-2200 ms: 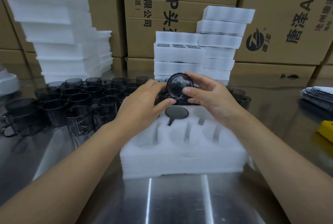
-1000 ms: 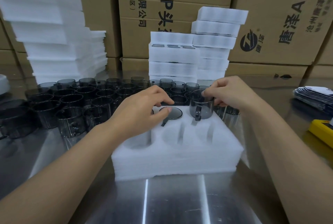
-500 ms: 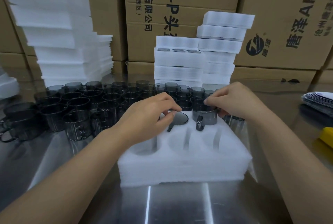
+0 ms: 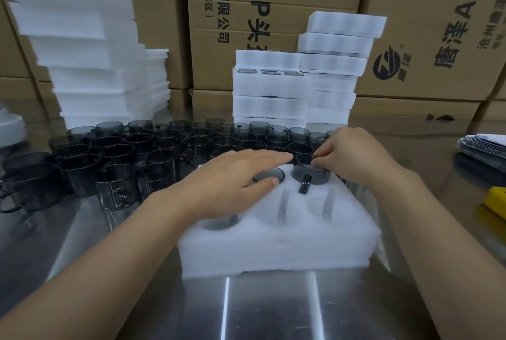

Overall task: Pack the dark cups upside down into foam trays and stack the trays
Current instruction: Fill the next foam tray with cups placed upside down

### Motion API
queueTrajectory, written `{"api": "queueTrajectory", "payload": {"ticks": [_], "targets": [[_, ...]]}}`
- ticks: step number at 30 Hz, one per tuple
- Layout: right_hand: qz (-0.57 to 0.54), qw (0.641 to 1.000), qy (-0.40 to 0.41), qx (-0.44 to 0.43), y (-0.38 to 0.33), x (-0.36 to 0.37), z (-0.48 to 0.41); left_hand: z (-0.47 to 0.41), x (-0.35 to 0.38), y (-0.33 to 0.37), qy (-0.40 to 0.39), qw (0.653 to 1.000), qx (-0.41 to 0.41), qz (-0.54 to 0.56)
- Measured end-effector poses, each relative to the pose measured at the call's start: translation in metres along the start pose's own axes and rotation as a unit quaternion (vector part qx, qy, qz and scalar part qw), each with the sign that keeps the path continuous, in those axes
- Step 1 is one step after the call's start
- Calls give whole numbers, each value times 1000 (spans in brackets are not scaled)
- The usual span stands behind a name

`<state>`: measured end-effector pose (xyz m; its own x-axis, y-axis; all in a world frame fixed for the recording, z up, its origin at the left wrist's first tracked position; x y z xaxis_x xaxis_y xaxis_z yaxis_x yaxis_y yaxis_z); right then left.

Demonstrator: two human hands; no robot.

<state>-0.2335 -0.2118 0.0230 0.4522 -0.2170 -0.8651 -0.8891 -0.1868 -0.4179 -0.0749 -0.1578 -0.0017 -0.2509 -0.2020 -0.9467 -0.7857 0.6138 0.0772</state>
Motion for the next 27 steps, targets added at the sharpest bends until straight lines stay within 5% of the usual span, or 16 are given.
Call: {"api": "queueTrajectory", "payload": {"ticks": [4,10,20,27], "targets": [[-16,1000,-17,5,6,3,-1,0,14,16,-42,998,34,20],[-261,958,-47,111,33,3,-2,-1,24,17,-78,994,27,69],[-316,931,-135,119,42,22,0,-2,29,14,-99,992,20,73],[-279,944,-151,85,41,26,-8,-5,30,16,-109,991,16,76]]}}
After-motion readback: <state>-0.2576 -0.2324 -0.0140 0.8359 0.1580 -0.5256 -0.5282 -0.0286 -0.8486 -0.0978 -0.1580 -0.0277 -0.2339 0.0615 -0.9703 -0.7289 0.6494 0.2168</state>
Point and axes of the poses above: each hand's wrist, its own z-axis away from the middle knuckle, its own x-axis out of the palm, y = z × x, the point moved 9 cm from there along -z, towards the middle knuckle, and after that the axes turned 11 degrees about -z, right-handed, at the moved point
